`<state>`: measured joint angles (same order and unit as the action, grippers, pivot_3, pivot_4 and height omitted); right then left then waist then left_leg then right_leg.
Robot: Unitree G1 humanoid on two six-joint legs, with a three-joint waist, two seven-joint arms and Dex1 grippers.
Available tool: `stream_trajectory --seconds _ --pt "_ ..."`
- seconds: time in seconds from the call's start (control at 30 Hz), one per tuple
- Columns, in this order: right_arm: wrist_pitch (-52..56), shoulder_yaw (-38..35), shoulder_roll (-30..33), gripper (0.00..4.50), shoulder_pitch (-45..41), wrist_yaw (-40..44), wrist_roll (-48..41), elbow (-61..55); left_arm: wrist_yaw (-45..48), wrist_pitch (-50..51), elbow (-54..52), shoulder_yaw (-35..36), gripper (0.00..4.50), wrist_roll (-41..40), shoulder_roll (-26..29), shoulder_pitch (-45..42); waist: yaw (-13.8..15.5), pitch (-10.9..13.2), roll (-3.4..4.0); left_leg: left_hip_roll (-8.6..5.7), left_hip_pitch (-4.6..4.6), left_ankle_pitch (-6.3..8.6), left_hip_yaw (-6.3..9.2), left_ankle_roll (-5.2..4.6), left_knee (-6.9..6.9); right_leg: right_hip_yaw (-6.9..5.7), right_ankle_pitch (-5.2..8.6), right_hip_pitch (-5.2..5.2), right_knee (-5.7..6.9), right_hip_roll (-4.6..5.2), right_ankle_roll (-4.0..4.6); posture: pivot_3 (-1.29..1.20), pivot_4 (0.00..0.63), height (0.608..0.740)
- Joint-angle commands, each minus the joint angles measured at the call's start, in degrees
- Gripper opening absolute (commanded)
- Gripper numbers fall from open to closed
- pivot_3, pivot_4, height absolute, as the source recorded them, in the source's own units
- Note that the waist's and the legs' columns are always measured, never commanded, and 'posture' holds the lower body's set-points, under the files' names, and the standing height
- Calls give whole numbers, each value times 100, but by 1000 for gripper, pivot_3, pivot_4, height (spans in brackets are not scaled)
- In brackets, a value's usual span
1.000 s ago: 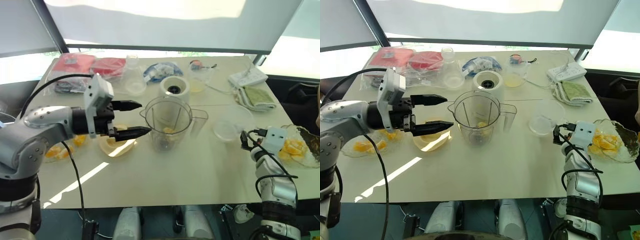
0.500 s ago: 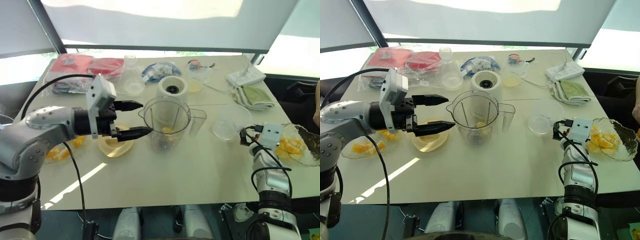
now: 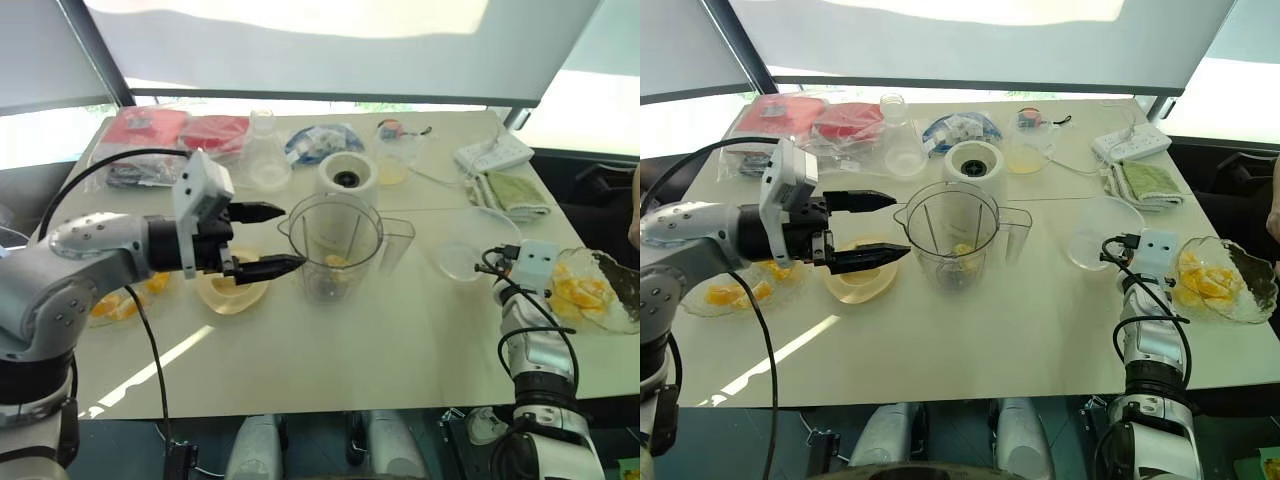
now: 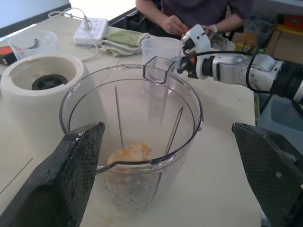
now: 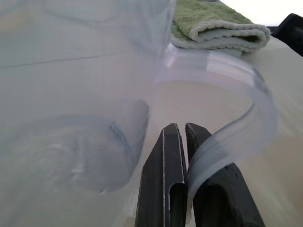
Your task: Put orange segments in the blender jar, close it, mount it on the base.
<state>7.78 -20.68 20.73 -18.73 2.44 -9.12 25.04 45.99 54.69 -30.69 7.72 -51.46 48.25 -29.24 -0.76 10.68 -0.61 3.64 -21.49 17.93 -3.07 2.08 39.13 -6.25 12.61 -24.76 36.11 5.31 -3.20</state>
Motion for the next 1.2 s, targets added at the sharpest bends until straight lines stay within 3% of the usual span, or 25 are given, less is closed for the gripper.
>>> stream_trajectory --seconds 0.03,0.23,0.4,0.57,0.73,0.87,1.2 --pt "-96 -47 87 32 -62 -7 -20 -196 28 -71 -83 59 4500 -33 90 -111 0 0 0 0 0 0 0 0 0 0 0 0 0 0 0 0 150 740" --pt "-77 -7 213 32 -55 70 20 -475 168 -92 -1 76 4500 -14 200 -140 -2 1 2 0 0 0 0 1 0 0 0 0 1 0 0 0 150 740" --pt "586 -104 1191 32 -451 484 -40 -1608 407 -150 297 296 4500 -55 399 -144 4 37 59 -2 -3 0 -9 1 0 7 0 -5 0 2 -1 0 150 740" --pt "1144 154 2149 32 -1149 1130 -3 -2064 868 -489 892 157 4500 291 563 -271 -15 40 57 6 -2 0 -7 0 -6 8 1 -12 1 -12 -1 0 150 740" --pt "1458 604 2667 32 -1727 2001 -104 -2469 1237 -835 1447 20 4500 671 650 -425 -6 41 55 10 -4 0 -5 0 -10 8 2 -15 -4 -20 3 0 150 740" --pt "1611 1030 2803 32 -2010 2671 -176 -2851 1379 -930 1577 23 4500 843 693 -292 3 42 55 10 -14 0 -9 0 -10 9 1 -23 -6 -18 2 0 150 740" --pt "1112 1904 2478 32 -2655 3151 243 -2807 1061 -750 1193 277 4500 776 610 96 26 43 53 10 -74 -1 -8 2 2 6 0 -69 -9 -15 2 0 150 740"
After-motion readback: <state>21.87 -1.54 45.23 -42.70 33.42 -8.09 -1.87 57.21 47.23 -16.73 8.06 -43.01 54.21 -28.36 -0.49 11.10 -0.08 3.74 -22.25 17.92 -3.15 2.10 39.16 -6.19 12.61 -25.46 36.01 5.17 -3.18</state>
